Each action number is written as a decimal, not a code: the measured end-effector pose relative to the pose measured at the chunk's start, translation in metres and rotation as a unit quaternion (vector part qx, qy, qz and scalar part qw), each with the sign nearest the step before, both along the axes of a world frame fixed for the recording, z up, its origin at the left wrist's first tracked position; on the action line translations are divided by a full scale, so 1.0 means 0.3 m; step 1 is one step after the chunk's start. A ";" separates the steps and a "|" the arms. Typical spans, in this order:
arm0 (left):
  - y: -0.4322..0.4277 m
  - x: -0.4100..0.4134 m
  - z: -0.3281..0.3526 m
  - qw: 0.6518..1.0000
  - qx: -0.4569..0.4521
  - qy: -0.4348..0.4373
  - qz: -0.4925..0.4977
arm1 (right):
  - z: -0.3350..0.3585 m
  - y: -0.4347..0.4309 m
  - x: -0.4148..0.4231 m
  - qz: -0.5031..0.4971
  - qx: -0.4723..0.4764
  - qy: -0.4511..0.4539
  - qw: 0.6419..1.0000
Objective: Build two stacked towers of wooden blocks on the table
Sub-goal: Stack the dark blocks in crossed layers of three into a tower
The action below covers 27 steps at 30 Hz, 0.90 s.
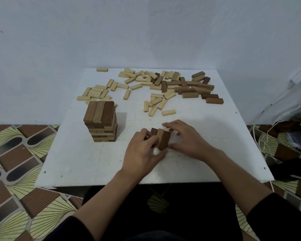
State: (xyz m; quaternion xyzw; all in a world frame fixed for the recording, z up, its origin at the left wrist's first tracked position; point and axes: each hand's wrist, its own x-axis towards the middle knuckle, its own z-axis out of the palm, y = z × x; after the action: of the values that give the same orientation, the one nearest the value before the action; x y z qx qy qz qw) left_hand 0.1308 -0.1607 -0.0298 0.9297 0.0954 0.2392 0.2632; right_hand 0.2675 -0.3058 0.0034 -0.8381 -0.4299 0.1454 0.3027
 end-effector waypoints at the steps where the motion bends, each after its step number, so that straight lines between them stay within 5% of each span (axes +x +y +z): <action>1: -0.001 0.001 0.001 1.000 -0.003 0.000 -0.005 | 0.009 0.005 0.008 0.008 -0.013 0.004 1.000; 12: 0.174 0.010 0.070 0.959 -0.144 0.114 -0.217 | -0.048 -0.010 -0.064 -0.020 -0.076 -0.052 0.996; 17: 0.180 0.002 0.063 0.952 -0.175 0.131 -0.217 | -0.074 0.000 -0.101 -0.066 -0.057 -0.063 0.994; 22: 0.137 -0.071 0.037 0.980 -0.094 0.119 -0.127 | -0.094 -0.037 -0.118 -0.086 -0.058 -0.098 0.990; 27: 0.100 -0.119 -0.002 0.974 0.065 0.209 -0.052 | -0.111 -0.081 -0.134 -0.042 -0.188 -0.135 0.972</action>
State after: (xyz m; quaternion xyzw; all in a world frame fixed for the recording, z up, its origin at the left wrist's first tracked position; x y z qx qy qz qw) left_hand 0.0953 -0.1306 -0.0305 0.9779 0.0846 0.0312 0.1888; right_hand 0.2272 -0.3300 -0.0300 -0.9091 -0.3962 0.0966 0.0850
